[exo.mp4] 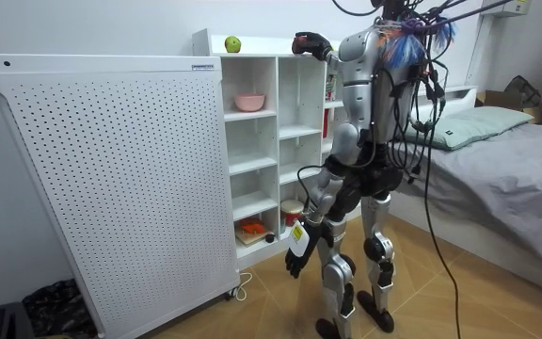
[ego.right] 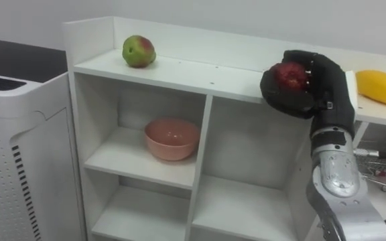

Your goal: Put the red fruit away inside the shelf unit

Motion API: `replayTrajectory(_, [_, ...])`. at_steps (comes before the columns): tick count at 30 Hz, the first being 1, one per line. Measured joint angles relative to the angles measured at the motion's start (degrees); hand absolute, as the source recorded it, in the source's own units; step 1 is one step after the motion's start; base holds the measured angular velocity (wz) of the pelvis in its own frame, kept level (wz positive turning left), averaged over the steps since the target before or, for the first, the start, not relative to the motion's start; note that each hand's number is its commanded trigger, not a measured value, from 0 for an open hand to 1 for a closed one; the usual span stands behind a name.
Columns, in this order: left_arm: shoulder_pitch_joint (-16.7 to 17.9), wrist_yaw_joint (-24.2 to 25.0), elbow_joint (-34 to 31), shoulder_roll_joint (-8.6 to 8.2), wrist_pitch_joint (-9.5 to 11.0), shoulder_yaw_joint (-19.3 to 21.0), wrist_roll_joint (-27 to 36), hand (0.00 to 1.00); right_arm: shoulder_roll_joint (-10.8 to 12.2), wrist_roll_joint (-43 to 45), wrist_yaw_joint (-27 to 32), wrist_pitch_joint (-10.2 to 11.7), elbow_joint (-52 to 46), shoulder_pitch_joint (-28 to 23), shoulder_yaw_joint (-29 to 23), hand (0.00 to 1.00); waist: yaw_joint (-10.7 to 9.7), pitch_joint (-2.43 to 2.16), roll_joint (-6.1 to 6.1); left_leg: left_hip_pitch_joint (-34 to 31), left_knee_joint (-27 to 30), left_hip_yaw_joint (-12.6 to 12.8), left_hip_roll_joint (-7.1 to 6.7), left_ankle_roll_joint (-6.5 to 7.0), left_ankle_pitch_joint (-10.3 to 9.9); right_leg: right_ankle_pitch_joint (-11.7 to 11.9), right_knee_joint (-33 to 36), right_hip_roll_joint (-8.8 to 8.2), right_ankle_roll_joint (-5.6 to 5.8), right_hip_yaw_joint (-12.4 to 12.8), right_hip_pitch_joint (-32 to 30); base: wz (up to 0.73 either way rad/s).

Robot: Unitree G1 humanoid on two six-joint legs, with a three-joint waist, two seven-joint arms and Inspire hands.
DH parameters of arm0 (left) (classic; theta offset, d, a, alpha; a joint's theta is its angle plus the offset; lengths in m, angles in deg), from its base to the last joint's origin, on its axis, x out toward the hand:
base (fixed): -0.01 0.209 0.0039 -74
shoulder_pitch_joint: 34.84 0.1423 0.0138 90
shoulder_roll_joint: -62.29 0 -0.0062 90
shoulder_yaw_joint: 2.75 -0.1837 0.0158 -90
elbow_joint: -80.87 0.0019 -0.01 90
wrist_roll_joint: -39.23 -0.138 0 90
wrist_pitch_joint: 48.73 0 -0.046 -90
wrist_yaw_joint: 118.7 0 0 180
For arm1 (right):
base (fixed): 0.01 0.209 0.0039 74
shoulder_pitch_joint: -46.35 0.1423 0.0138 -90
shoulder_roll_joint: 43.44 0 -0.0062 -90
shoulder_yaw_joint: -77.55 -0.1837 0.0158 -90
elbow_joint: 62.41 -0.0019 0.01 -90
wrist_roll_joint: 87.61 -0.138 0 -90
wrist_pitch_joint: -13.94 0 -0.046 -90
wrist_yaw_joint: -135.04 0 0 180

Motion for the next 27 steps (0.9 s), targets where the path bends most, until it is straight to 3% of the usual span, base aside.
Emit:
replayTrajectory(5, [-0.6, 0.0, 0.0, 0.00, 0.4, 0.0, 0.1, 0.00, -0.1, 0.7, 0.0, 0.5, 0.0, 0.0, 0.0, 1.00, 0.0, 0.43, -0.31, 0.0, 0.0, 0.0, -0.04, 0.00, 0.0, 0.0, 0.0, -0.02, 0.00, 0.0, 0.0, 0.00])
replayTrajectory(15, [-0.9, -0.3, -0.5, 0.00, 0.5, -0.1, 0.2, 0.00, -0.1, -0.7, -1.5, 1.7, -1.3, 0.0, 0.1, 1.00, -0.1, 0.44, -0.13, -0.3, -0.3, 0.7, -0.04, -0.01, 0.0, 0.0, 0.1, 0.09, 0.00, 0.8, -0.8, -0.03])
replayTrajectory(24, [-1.0, -1.2, -0.6, -0.11, 0.6, -0.1, 0.1, 0.00, 0.3, -12.3, -8.4, 0.2, -11.1, -3.1, 2.5, 1.00, -0.2, -0.18, 2.49, 0.1, -0.6, 1.2, -0.08, 0.00, 0.0, 0.1, 0.0, 0.11, -0.04, 2.1, -1.1, -0.04])
replayTrajectory(27, [-0.7, -1.2, -0.5, -0.10, 0.5, -0.1, 0.0, 0.00, 0.9, -20.2, -11.9, -0.3, -14.3, -5.3, 2.5, 1.00, -0.1, -0.02, 3.13, 0.7, -0.8, 1.3, -0.05, 0.00, 0.0, 0.1, -0.1, 0.14, -0.03, 2.2, -0.7, 0.00])
